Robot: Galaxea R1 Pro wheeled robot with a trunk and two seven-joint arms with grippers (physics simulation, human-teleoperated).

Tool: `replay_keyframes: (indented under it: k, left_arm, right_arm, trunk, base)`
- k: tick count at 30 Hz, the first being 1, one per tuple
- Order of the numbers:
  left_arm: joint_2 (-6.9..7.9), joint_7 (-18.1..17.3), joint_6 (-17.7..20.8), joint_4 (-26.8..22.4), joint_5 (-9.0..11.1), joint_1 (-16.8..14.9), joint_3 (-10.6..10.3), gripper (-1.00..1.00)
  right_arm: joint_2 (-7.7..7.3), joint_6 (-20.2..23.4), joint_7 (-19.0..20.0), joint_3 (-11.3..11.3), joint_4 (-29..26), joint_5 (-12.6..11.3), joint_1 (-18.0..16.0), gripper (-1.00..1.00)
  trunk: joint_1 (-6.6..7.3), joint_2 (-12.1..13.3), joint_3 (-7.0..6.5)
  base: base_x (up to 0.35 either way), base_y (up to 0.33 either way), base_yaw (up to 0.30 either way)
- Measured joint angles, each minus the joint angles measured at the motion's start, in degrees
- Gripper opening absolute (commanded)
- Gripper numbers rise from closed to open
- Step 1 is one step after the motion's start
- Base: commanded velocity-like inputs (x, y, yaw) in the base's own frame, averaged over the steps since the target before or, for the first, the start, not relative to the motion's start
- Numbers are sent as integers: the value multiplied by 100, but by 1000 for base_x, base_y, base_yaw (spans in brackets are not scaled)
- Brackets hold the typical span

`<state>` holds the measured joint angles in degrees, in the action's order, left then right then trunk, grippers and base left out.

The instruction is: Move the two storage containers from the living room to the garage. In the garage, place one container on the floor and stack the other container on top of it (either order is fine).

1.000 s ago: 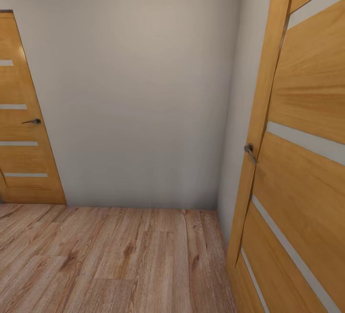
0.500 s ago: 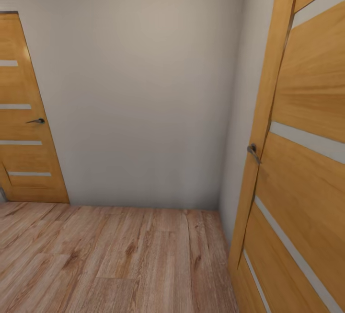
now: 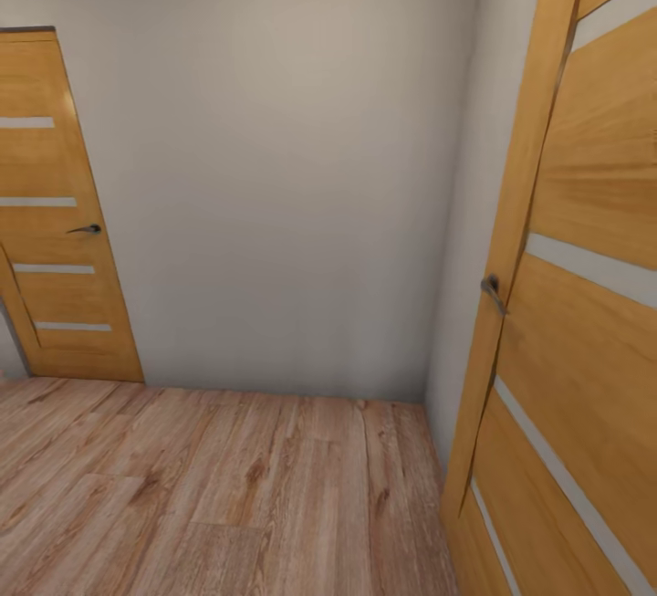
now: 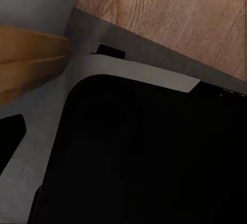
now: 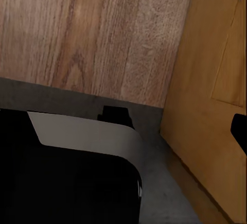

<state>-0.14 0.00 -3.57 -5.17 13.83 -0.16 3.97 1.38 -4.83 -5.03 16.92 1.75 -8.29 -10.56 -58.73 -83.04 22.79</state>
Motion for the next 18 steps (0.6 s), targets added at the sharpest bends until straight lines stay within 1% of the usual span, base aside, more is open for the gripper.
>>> replay_keyframes:
  k: [5, 18]
  left_arm:
    - [2, 0, -1, -1, 2, 0, 3, 100]
    - [7, 0, -1, -1, 7, 0, 5, 100]
  right_arm:
    - [-1, 0, 1, 0, 0, 0, 0, 100]
    - [-1, -35, -47, 1, -5, 10, 0, 100]
  trunk:
    - [0, 0, 0]
    - [0, 0, 0]
  base:
    - [0, -107, 1]
    - [0, -7, 0]
